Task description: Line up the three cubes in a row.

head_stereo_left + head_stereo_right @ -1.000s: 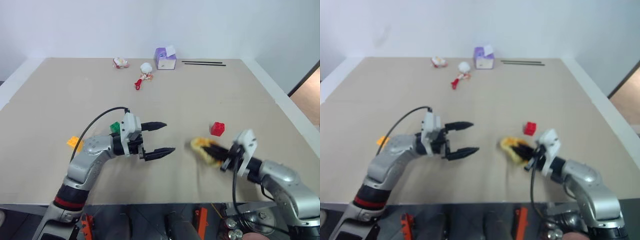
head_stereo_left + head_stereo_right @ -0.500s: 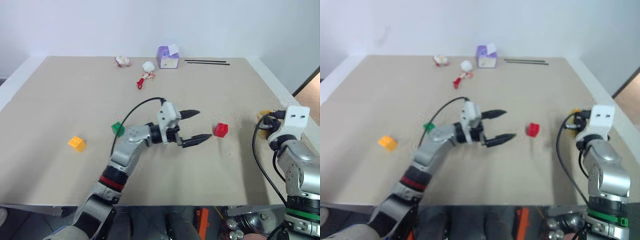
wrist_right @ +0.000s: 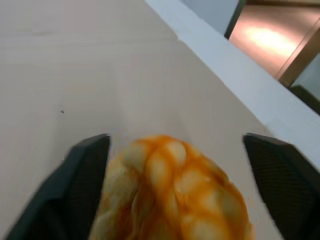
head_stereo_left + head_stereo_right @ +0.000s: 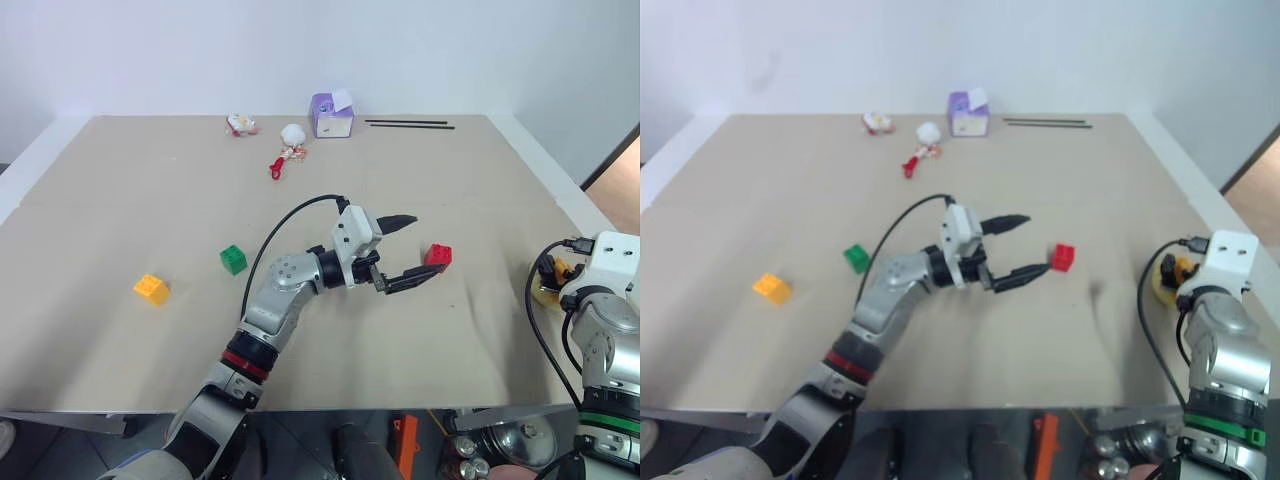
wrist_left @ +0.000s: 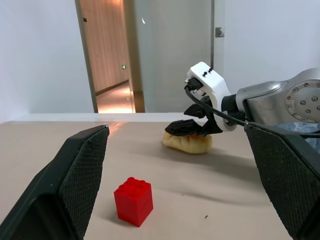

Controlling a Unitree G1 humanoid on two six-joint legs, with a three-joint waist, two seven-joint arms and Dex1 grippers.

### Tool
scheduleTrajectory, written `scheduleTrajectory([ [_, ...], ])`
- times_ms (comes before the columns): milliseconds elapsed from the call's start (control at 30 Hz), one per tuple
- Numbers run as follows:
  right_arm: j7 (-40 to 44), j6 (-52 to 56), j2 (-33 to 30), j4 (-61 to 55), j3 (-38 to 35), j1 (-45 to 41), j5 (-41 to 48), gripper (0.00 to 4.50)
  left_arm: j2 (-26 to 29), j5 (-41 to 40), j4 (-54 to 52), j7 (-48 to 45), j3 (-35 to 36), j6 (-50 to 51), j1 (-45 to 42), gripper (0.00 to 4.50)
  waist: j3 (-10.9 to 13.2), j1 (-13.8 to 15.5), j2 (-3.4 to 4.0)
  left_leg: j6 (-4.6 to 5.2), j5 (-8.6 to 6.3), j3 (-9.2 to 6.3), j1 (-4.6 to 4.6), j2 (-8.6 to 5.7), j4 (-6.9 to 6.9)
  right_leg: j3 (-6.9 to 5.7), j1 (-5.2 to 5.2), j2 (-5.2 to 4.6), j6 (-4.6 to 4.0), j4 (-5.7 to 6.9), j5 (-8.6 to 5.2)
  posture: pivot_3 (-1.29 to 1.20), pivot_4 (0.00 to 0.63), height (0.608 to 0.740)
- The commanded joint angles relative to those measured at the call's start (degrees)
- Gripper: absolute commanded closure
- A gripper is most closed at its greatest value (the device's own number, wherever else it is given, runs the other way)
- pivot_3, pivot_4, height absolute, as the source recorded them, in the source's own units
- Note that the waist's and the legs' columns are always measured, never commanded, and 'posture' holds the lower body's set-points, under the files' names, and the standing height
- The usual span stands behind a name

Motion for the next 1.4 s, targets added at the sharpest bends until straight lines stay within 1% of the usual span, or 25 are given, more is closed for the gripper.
scheduleTrajectory([
  [33, -0.57, -0.35, 1.09, -6.69, -1.32, -2.59, 1.54, 0.02, 0.3, -0.12, -2.11, 0.17, 0.8, -0.99, 0.34, 0.0, 0.01, -0.07, 0.05, 0.0, 0.0, 0.01, 0.0, 0.0, 0.0, 0.0, -0.01, 0.0, 0.0, 0.0, 0.0, 0.0, 0.15, 0.74],
  [133, -2.54, 4.57, 5.86, -14.41, -1.55, -4.13, 5.58, 0.02, 2.44, -1.33, -3.59, -0.55, 2.25, 0.0, 1.41, 0.0, 0.0, -0.31, 0.08, 0.0, 0.0, -0.01, 0.01, 0.02, -0.01, 0.02, -0.02, 0.05, -0.01, 0.01, 0.01, 0.0, 0.15, 0.74],
  [200, -4.45, 7.51, 10.46, -19.62, 0.62, -4.01, 6.77, 0.02, 4.68, -2.1, -5.08, -1.17, 3.18, 0.84, 2.8, 0.0, -0.01, -0.34, 0.09, 0.01, 0.01, -0.07, 0.01, 0.07, -0.03, -0.02, -0.03, 0.1, -0.06, 0.02, 0.03, 0.0, 0.15, 0.74],
  [400, -8.3, 11.35, 18.6, -25.25, 7.25, -2.53, 4.51, 0.02, 7.54, -2.35, -7.2, -0.83, 4.2, 2.06, 4.78, 0.0, -0.02, 0.13, 0.12, 0.01, 0.01, -0.08, -0.06, 0.08, -0.03, -0.08, -0.03, 0.07, -0.09, 0.01, 0.01, 0.0, 0.15, 0.74],
  [500, -8.95, 11.38, 20.25, -24.97, 10.05, -2.03, 2.71, 0.02, 7.52, -2.26, -7.64, -0.41, 4.19, 2.42, 4.86, 0.0, -0.02, 0.25, 0.12, 0.0, 0.02, -0.11, -0.16, 0.02, 0.0, -0.08, -0.03, 0.01, -0.04, -0.02, -0.02, 0.0, 0.15, 0.74],
  [633, -9.94, 11.63, 21.66, -22.15, 12.03, -2.45, 0.59, 0.02, 7.17, -2.27, -8.19, 0.31, 4.22, 2.97, 4.69, 0.0, -0.02, 0.1, 0.13, 0.0, 0.02, -0.1, -0.16, 0.01, -0.01, -0.07, -0.04, 0.0, -0.02, -0.05, -0.03, 0.0, 0.15, 0.74],
  [967, -10.25, 11.77, 23.91, -19.33, 12.69, -3.12, -0.79, 0.02, 7.39, -2.44, -8.73, 0.74, 4.53, 3.65, 4.62, 0.0, -0.02, 0.03, 0.13, 0.0, 0.02, -0.12, -0.12, 0.06, -0.02, -0.09, -0.04, 0.07, -0.07, -0.03, -0.01, 0.0, 0.15, 0.74],
  [1067, -10.28, 11.65, 24.47, -19.51, 12.92, -3.28, -1.1, 0.87, 7.22, -2.39, -8.6, 1.13, 4.66, 3.63, 4.31, 0.0, -0.02, 0.02, 0.13, 0.0, 0.02, -0.12, -0.13, 0.06, -0.03, -0.09, -0.04, 0.07, -0.07, -0.03, -0.02, 0.0, 0.15, 0.74],
  [1167, -10.22, 11.8, 24.79, -19.77, 12.93, -3.43, -1.3, 1.91, 7.13, -2.41, -8.59, 1.47, 4.65, 3.54, 4.21, 0.0, -0.02, 0.02, 0.13, 0.0, 0.02, -0.12, -0.13, 0.05, -0.03, -0.09, -0.04, 0.07, -0.07, -0.04, -0.01, 0.0, 0.15, 0.74],
  [1200, -10.16, 11.85, 24.83, -19.83, 12.91, -3.46, -1.36, 2.32, 7.16, -2.43, -8.49, 1.51, 4.69, 3.47, 4.17, 0.0, -0.02, 0.02, 0.13, 0.0, 0.02, -0.12, -0.13, 0.06, -0.03, -0.09, -0.05, 0.07, -0.07, -0.03, -0.01, 0.0, 0.15, 0.74],
  [1300, -9.93, 12.09, 24.82, -20.17, 12.77, -3.42, -1.48, 3.24, 7.31, -2.52, -8.39, 1.53, 4.85, 3.39, 4.17, 0.0, -0.02, 0.02, 0.13, 0.0, 0.02, -0.12, -0.13, 0.06, -0.03, -0.09, -0.05, 0.07, -0.07, -0.03, -0.02, 0.0, 0.15, 0.74],
  [1400, -8.32, 12.35, 24.01, -20.96, 12.25, -3.37, -0.58, 3.23, 7.8, -2.8, -8.6, 1.42, 5.32, 3.55, 4.22, 0.0, -0.02, 0.02, 0.13, 0.0, 0.02, -0.12, -0.13, 0.06, -0.03, -0.09, -0.04, 0.07, -0.07, -0.04, -0.02, 0.0, 0.15, 0.74],
])
